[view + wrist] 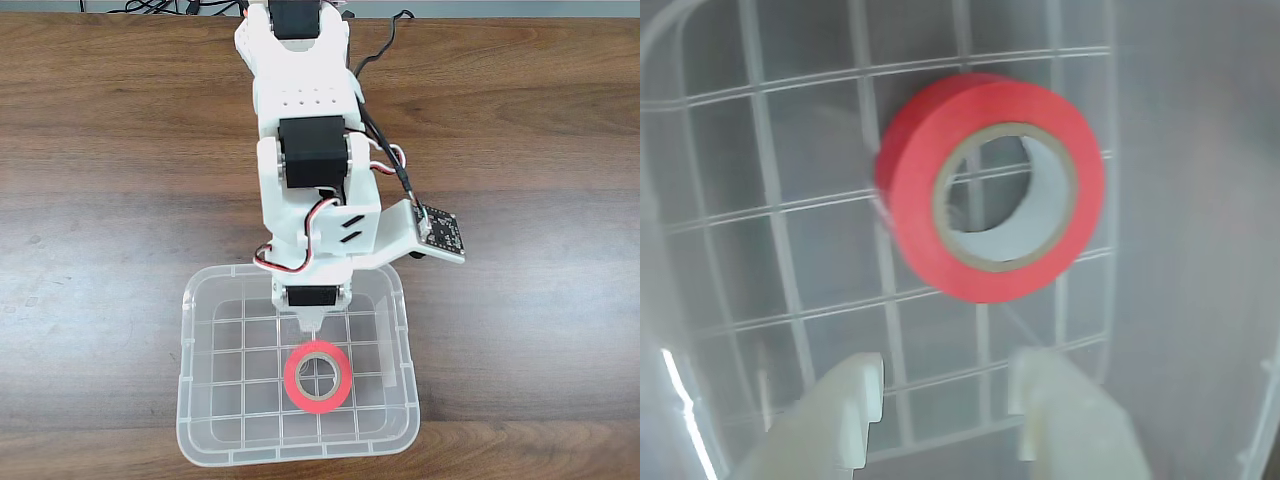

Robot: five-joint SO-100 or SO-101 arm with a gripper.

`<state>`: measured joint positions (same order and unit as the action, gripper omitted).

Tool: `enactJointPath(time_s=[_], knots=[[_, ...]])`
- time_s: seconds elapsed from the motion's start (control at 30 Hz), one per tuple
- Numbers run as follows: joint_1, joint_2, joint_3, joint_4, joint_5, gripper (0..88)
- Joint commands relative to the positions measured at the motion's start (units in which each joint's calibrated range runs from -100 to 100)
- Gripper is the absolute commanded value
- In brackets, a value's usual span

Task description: Grab the tape and place it in the box.

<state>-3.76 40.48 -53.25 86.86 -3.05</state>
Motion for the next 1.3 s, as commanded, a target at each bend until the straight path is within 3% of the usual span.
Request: enactJointPath(time_s=[0.0,0.37,0.87,1.27], knots=[[1.8,-6.4,-5.0,5.5,-0.1,1.3],[1.3,-25.7,-0.7,13.1,0.5,1.3],[1.0,-69.0,55.7,12.7,3.3,1.3],[-1.4,-93.8,109.2,-12.8,3.5,1.3]])
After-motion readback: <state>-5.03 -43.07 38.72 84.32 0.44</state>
